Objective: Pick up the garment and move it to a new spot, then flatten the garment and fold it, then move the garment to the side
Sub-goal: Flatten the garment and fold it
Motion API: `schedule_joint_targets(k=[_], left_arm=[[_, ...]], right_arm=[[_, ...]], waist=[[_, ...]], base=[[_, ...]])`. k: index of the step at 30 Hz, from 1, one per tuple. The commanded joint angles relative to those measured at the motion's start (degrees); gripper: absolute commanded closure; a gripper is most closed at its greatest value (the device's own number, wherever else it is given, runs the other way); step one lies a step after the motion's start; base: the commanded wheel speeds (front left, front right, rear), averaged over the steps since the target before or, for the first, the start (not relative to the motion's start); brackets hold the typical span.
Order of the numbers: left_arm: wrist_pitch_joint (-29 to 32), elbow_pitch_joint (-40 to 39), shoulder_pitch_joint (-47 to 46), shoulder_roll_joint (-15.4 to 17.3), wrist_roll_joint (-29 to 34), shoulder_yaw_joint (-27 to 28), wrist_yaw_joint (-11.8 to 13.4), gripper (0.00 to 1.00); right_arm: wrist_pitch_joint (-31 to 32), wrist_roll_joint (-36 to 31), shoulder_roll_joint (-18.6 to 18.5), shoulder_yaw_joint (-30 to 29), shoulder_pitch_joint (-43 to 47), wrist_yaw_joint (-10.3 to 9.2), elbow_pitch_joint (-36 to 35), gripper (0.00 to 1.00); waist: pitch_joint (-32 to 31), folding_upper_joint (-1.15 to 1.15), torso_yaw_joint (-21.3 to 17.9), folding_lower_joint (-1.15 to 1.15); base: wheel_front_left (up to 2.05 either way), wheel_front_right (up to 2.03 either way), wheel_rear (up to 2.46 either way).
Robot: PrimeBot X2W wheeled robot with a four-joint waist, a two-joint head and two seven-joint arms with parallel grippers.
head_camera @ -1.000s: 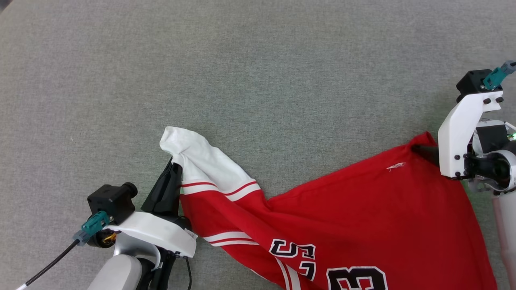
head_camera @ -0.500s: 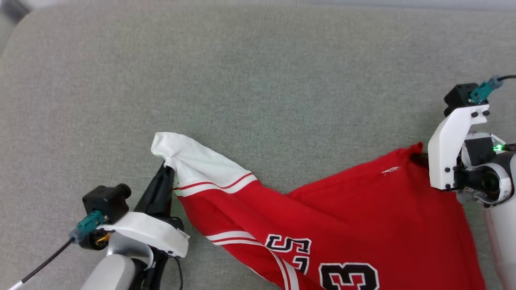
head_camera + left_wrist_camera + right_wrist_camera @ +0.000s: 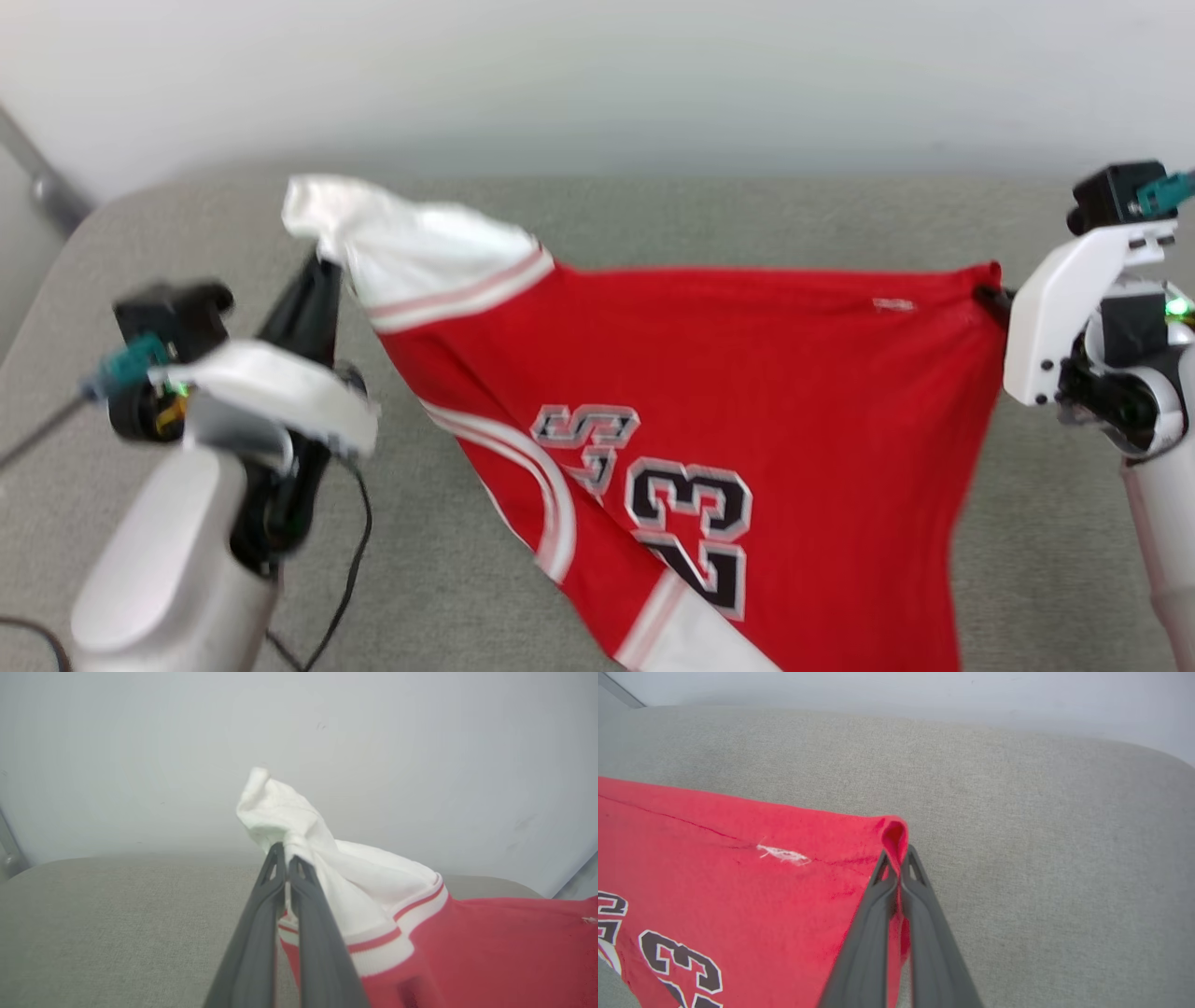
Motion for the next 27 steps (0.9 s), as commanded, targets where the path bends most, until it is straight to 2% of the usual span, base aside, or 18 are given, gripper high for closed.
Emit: schedule_joint_targets(k=[1, 6, 13, 14, 27], left_arm=[[0.4, 1.8, -3.6, -0.4, -0.9, 0.7, -0.7, 1.0], [1.5, 7.9, -12.8, -0.5, -0.7, 0.8, -2.0, 1.0], [1.0, 17.6, -28.4, -0.2, 1.4, 0.7, -3.8, 1.0], [1.0, 17.6, -28.4, -0.2, 1.4, 0.7, -3.8, 1.0], [-3.9, 26.4, -55.6, 2.5, 2.5, 3.8, -6.7, 1.0]], right_arm=[[-1.5, -0.5, 0.3, 0.8, -1.9, -0.02, 1.0, 1.0], [-5.8, -1.3, -0.2, 1.6, -6.9, -0.03, 3.4, 1.0], [-13.5, -4.3, -0.2, -0.4, -17.2, -0.03, 7.3, 1.0], [-13.5, -4.3, -0.2, -0.4, -17.2, -0.03, 7.3, 1.0], [-25.7, -8.4, 0.3, -1.7, -39.7, -0.05, 9.2, 1.0]], waist=[[-2.7, 0.0, -1.9, 0.0], [-2.9, 0.0, -3.0, 0.0], [1.3, 0.0, -3.8, 0.0], [1.3, 0.0, -3.8, 0.0], [17.3, 0.0, -5.3, 0.0]], base=[[0.0, 0.0, 0.0], [0.0, 0.0, 0.0], [0.0, 0.0, 0.0], [0.0, 0.0, 0.0], [0.0, 0.0, 0.0]])
